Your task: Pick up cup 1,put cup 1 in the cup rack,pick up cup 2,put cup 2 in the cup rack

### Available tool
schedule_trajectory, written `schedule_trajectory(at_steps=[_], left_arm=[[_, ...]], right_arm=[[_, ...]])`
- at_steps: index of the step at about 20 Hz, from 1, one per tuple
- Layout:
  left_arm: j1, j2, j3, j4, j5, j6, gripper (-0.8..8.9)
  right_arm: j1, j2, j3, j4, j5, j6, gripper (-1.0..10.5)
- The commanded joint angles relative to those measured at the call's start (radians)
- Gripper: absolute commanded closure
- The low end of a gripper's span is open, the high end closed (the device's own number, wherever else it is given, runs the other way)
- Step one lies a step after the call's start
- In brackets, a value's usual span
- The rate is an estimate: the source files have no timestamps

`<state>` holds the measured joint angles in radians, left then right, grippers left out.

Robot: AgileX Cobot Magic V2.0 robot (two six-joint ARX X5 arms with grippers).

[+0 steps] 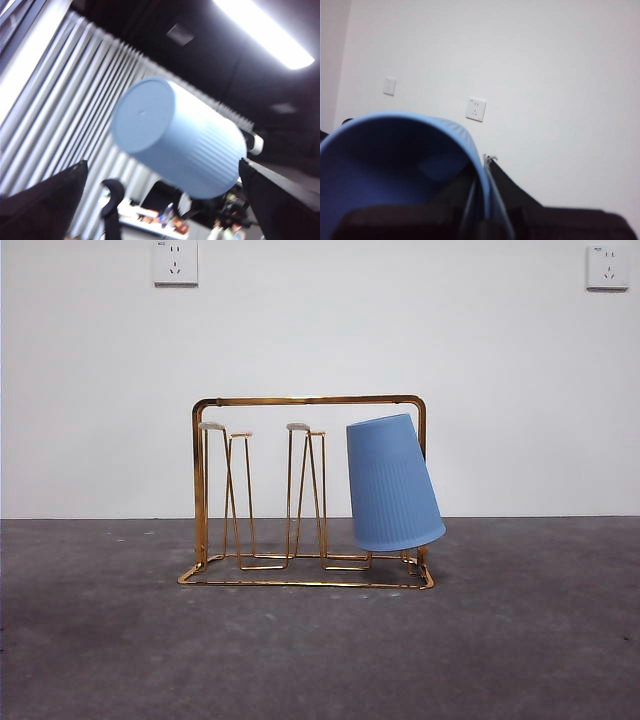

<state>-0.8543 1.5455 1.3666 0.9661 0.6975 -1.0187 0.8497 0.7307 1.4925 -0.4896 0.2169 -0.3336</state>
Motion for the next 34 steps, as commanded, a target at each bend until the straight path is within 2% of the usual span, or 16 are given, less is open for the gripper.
schedule_trajectory(at_steps=[1,6,12,16,17,29,30,32,33,34], left_arm=[[-0.010,0.018,-0.003,0.054,-0.017,-0.075,3.05],[-0.018,0.026,-0.003,0.076,-0.062,-0.077,3.05],[-0.018,0.025,-0.003,0.107,-0.082,-0.080,3.18],[-0.017,0.025,-0.003,0.110,-0.097,-0.080,5.05],[-0.017,0.025,-0.003,0.111,-0.097,-0.080,5.13],[-0.017,0.025,-0.003,0.097,-0.089,-0.077,5.13],[-0.017,0.025,-0.003,0.096,-0.089,-0.077,5.49],[-0.017,0.025,-0.003,0.089,-0.089,-0.077,7.70],[-0.017,0.025,-0.003,0.080,-0.089,-0.076,8.27],[-0.017,0.025,-0.003,0.070,-0.089,-0.076,8.21]], right_arm=[[0.001,0.029,-0.004,0.032,-0.008,-0.012,9.6],[0.001,0.084,-0.004,0.051,-0.047,-0.016,9.6],[0.001,0.158,-0.004,0.039,-0.046,-0.015,9.6],[0.001,0.169,-0.004,-0.024,-0.041,-0.010,9.6],[0.001,0.169,-0.004,-0.053,-0.041,-0.010,9.6],[0.001,0.196,-0.004,-0.162,-0.035,-0.007,9.6],[0.001,0.198,-0.004,-0.174,-0.035,-0.006,9.6],[0.001,0.211,-0.004,-0.201,-0.035,0.001,9.6],[0.001,0.216,-0.004,-0.215,-0.035,0.002,9.6],[0.001,0.219,-0.004,-0.222,-0.035,0.002,9.6]])
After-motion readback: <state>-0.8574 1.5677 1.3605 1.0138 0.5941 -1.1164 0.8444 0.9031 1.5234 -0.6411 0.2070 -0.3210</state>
